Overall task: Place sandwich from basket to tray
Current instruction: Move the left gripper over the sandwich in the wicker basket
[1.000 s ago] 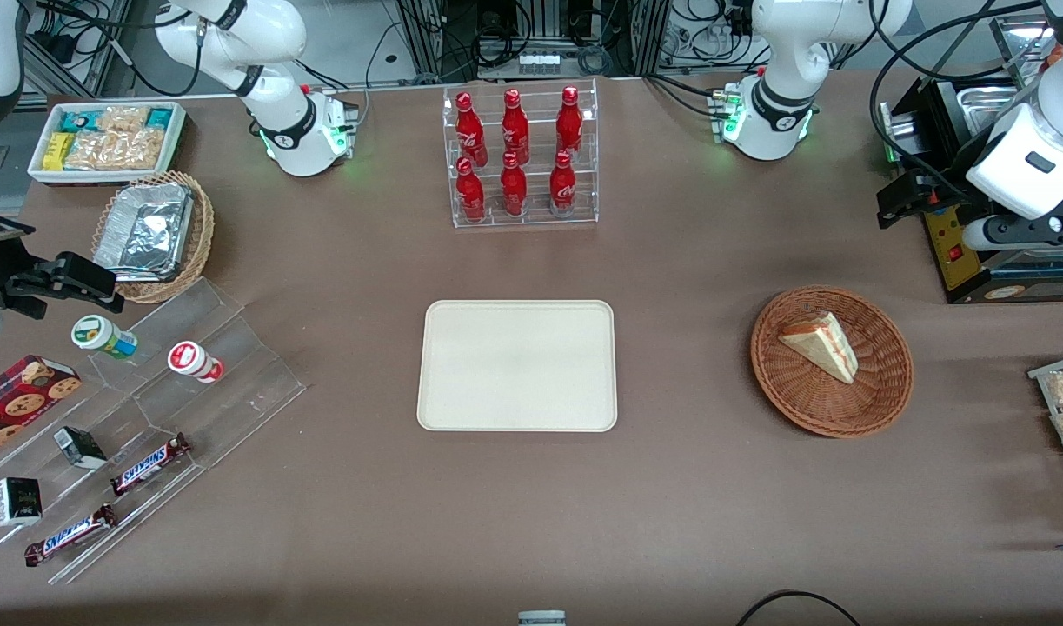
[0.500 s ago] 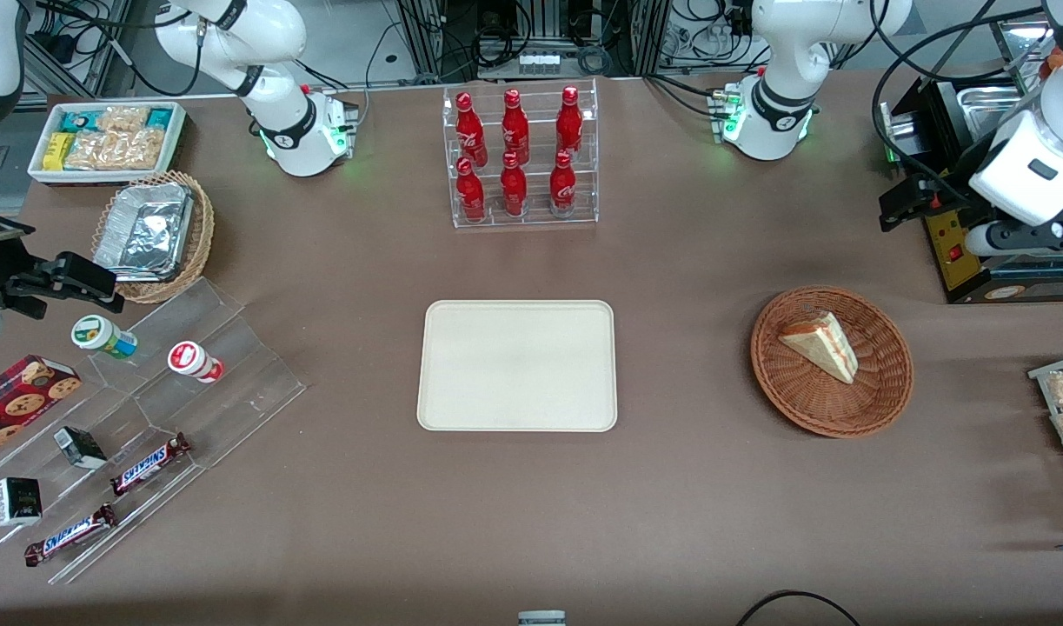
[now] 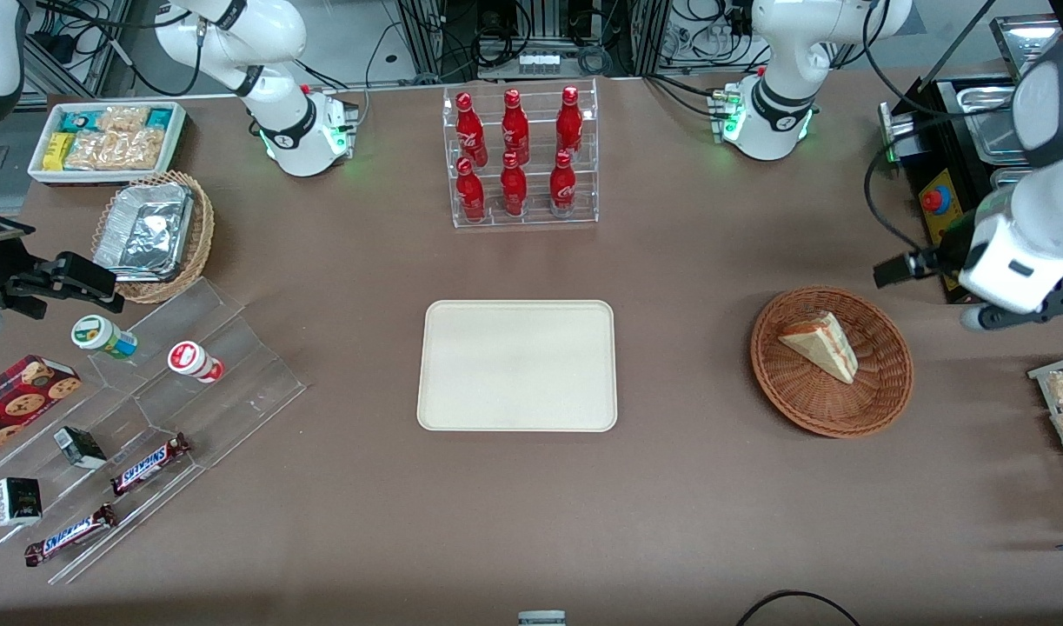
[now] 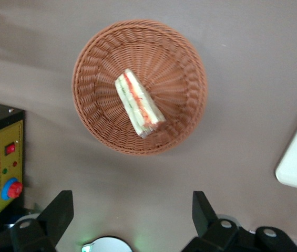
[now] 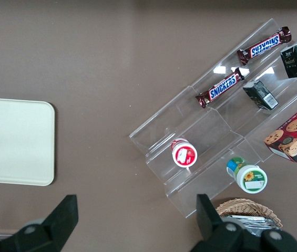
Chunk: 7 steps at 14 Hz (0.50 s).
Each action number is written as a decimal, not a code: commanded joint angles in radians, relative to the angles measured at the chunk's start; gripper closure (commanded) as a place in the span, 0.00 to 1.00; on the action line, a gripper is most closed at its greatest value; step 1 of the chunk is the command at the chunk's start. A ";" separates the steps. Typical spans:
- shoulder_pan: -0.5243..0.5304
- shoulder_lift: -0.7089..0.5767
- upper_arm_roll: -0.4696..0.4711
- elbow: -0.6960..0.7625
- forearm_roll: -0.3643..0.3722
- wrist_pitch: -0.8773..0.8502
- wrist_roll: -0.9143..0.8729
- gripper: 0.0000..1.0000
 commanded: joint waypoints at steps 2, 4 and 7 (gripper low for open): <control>0.001 -0.014 -0.001 -0.158 0.033 0.157 -0.172 0.00; 0.001 -0.013 0.000 -0.235 0.034 0.246 -0.305 0.00; 0.003 -0.011 0.013 -0.347 0.034 0.375 -0.388 0.00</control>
